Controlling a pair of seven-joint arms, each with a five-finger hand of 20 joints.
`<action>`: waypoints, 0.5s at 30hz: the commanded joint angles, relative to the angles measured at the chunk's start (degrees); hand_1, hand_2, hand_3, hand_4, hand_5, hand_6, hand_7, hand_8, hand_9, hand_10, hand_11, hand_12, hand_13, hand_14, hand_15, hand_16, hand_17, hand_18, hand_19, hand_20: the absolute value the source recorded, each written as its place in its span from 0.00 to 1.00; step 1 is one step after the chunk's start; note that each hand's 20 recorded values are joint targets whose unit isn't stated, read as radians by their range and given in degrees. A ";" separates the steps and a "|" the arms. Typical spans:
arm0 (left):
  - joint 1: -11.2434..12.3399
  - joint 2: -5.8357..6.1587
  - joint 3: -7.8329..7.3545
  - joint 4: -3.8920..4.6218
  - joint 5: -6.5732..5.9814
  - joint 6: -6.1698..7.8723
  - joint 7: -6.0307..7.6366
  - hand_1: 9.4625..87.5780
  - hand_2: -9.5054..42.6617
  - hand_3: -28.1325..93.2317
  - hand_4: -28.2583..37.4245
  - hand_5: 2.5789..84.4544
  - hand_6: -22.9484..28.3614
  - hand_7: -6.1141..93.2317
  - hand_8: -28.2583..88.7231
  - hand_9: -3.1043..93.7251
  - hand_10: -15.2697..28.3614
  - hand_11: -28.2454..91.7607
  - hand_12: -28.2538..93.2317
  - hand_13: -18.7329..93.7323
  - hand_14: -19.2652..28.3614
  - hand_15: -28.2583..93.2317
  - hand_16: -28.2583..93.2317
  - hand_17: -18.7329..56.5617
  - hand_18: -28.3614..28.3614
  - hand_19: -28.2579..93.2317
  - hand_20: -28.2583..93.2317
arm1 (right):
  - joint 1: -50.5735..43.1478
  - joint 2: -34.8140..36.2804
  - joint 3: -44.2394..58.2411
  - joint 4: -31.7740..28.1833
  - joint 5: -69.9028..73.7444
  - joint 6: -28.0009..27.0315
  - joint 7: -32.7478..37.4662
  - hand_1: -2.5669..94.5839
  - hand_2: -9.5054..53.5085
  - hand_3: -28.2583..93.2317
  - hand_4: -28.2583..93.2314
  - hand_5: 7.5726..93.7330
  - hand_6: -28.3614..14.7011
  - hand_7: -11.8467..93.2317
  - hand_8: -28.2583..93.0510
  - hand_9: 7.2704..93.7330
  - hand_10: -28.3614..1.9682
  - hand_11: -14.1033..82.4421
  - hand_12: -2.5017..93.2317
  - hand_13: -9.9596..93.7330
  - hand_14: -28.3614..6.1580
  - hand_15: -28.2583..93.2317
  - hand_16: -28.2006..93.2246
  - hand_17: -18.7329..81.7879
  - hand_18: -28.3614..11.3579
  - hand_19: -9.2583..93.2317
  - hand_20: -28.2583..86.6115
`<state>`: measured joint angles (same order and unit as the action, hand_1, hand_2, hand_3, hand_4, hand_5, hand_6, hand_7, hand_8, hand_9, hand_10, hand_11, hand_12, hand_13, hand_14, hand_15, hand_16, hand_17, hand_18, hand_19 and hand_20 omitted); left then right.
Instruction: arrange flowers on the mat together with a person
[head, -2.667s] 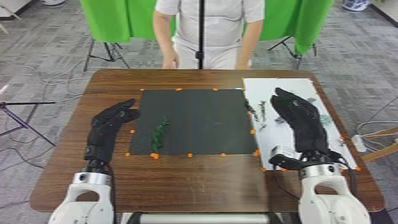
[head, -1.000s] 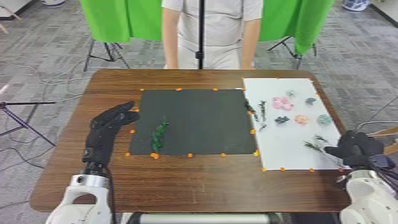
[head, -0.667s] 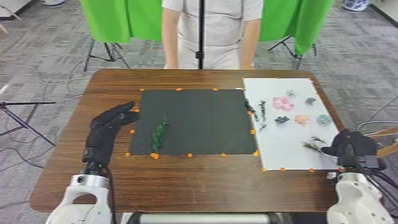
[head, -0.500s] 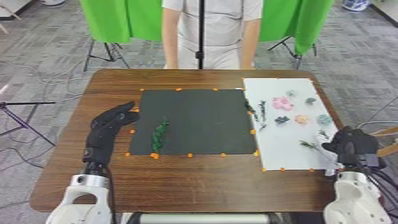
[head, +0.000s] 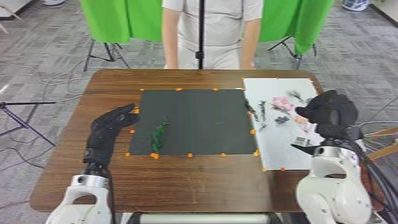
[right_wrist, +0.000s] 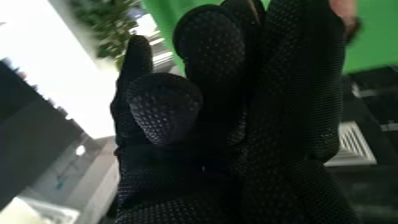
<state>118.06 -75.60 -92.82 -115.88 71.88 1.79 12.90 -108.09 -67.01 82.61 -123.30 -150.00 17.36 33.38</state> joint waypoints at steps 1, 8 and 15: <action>0.33 0.23 -0.09 1.47 -0.54 0.12 -1.39 0.27 0.13 0.76 0.19 0.59 0.55 0.21 0.20 0.55 0.68 0.43 0.37 0.52 0.81 0.43 0.25 0.37 0.75 0.33 0.41 | 7.61 -7.59 -10.50 1.50 1.87 -3.57 -4.10 0.93 0.00 0.00 0.54 0.93 0.69 0.35 0.33 0.98 0.62 0.45 0.41 0.84 0.53 0.77 0.56 0.52 0.34 0.53 0.65; 0.79 0.99 -0.19 1.97 -0.76 0.85 -1.65 0.27 0.11 0.76 0.19 0.59 0.55 0.21 0.20 0.54 0.68 0.43 0.37 0.52 0.81 0.43 0.25 0.37 0.75 0.33 0.41 | 12.32 -10.34 -19.39 6.28 4.67 -6.25 -3.97 0.93 0.00 0.00 0.54 0.93 0.69 0.35 0.33 0.98 0.61 0.46 0.41 0.83 0.51 0.79 0.56 0.51 0.32 0.54 0.65; 1.35 1.70 -0.56 2.00 -1.68 2.18 -1.54 0.28 0.10 0.77 0.18 0.59 0.56 0.21 0.20 0.54 0.69 0.43 0.37 0.52 0.81 0.43 0.25 0.37 0.75 0.34 0.41 | 14.62 -11.97 -23.60 9.58 8.89 -6.82 -3.07 0.94 0.00 0.00 0.55 0.94 0.67 0.35 0.33 0.97 0.60 0.48 0.40 0.82 0.49 0.80 0.56 0.50 0.30 0.56 0.64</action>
<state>118.20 -74.53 -92.87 -114.51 71.25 2.45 11.95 -94.79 -76.51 61.77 -115.63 -143.33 11.70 29.84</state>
